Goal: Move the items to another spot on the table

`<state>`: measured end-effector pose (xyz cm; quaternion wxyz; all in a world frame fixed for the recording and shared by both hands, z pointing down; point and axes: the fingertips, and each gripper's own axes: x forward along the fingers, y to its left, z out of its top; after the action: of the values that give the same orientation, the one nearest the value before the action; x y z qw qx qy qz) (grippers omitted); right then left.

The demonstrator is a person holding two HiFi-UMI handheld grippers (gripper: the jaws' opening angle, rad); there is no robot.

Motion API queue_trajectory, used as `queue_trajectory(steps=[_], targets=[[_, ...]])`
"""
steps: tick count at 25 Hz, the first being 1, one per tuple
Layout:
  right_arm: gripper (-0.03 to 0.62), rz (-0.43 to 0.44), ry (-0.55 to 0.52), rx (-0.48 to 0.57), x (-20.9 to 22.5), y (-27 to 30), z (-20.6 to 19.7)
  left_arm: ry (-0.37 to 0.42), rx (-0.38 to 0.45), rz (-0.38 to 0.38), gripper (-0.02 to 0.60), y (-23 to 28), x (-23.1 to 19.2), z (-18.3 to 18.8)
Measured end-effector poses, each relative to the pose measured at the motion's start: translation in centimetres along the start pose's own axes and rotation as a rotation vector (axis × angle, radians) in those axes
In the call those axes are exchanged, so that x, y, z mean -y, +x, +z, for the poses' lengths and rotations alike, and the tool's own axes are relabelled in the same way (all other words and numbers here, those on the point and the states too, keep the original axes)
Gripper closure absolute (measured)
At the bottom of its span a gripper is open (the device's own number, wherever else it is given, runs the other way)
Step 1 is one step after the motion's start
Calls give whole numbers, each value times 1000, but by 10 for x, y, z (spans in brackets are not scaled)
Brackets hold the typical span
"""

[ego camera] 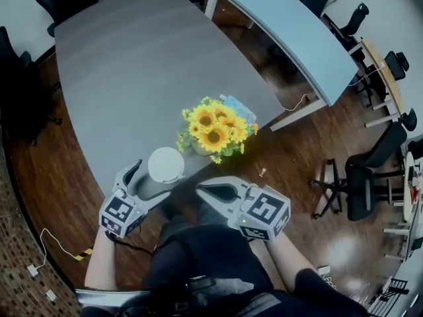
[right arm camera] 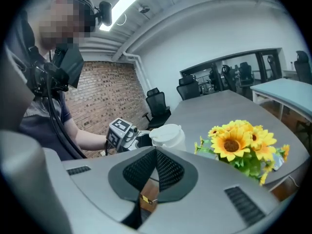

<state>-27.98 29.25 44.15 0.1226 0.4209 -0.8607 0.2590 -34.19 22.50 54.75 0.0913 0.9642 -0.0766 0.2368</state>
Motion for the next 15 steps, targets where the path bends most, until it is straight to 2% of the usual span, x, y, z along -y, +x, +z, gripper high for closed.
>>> queue_trajectory(steps=[7,15], targets=[[611,-54,39,15,4,-13,-3,35,-18,-32,103,27,-2,-3],[611,-69,75,13,10,-18,-14,65,-29,-46,103,54,-1,-6]])
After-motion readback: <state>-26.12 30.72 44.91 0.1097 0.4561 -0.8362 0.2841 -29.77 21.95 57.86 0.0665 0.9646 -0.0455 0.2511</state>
